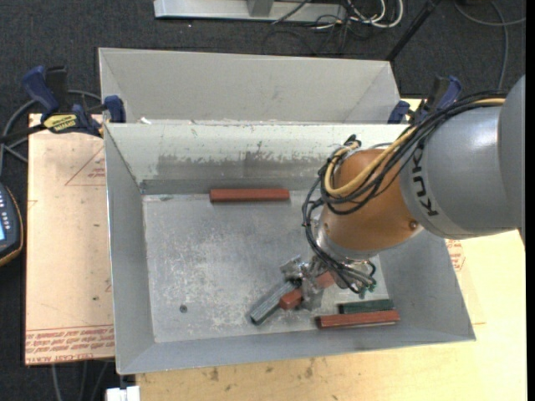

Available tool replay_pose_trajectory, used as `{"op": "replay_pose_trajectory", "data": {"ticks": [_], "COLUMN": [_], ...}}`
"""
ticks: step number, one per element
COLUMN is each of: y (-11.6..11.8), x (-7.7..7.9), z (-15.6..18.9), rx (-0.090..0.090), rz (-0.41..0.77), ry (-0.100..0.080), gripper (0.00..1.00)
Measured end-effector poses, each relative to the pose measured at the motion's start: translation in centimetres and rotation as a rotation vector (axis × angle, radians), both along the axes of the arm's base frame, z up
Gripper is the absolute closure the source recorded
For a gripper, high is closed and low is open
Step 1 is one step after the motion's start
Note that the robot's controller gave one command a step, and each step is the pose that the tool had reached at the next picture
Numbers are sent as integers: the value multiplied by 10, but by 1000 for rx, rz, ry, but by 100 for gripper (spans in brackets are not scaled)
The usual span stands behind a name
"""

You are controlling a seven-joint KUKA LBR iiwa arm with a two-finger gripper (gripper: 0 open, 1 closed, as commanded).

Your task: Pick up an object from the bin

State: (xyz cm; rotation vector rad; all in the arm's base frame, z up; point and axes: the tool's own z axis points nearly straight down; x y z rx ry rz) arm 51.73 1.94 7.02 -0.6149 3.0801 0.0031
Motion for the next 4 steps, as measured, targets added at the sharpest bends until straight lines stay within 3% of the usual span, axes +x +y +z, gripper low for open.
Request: {"op": "replay_pose_trajectory", "data": {"ticks": [1, 2, 3, 4], "y": [0, -3, 58, 54], "x": [0, -8, 14, 16], "z": [0, 135, 61, 65], "rx": [0, -1, 2, 0], "rz": [0, 35, 38, 29], "ry": [0, -8, 4, -1], "gripper": [100, 100, 100, 0]}}
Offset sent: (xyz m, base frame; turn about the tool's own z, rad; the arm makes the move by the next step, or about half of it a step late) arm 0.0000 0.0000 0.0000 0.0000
